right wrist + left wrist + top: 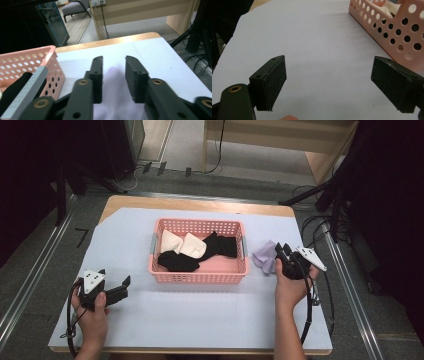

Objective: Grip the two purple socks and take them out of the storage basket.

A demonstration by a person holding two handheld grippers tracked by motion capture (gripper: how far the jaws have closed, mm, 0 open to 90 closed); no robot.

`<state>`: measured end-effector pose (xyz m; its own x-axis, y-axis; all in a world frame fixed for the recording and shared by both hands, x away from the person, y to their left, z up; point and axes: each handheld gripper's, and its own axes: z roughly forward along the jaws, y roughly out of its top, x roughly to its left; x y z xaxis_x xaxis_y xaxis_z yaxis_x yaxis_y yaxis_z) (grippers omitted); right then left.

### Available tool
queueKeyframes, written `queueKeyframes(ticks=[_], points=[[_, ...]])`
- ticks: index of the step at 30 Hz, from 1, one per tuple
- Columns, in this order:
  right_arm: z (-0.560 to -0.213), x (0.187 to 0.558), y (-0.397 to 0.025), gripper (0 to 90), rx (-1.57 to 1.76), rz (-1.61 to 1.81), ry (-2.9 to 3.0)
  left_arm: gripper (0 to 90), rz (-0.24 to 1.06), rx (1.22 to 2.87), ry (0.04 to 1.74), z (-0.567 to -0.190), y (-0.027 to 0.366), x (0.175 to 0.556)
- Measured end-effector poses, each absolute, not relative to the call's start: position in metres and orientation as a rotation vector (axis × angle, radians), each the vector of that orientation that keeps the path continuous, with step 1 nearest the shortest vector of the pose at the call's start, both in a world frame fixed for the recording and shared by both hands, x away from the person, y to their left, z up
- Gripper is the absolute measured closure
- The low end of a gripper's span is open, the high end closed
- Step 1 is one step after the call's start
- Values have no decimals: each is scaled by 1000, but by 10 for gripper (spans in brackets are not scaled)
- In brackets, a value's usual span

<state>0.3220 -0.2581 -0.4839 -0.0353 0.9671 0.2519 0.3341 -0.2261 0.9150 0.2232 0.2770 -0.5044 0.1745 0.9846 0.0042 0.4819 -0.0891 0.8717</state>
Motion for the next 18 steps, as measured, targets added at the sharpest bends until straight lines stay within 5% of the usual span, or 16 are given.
queueKeyframes(ticks=[18], points=[[-486, 282, -279, 341, 1474, 1277, 1492, 140, 833, 1680, 1404, -505, 277, 223]])
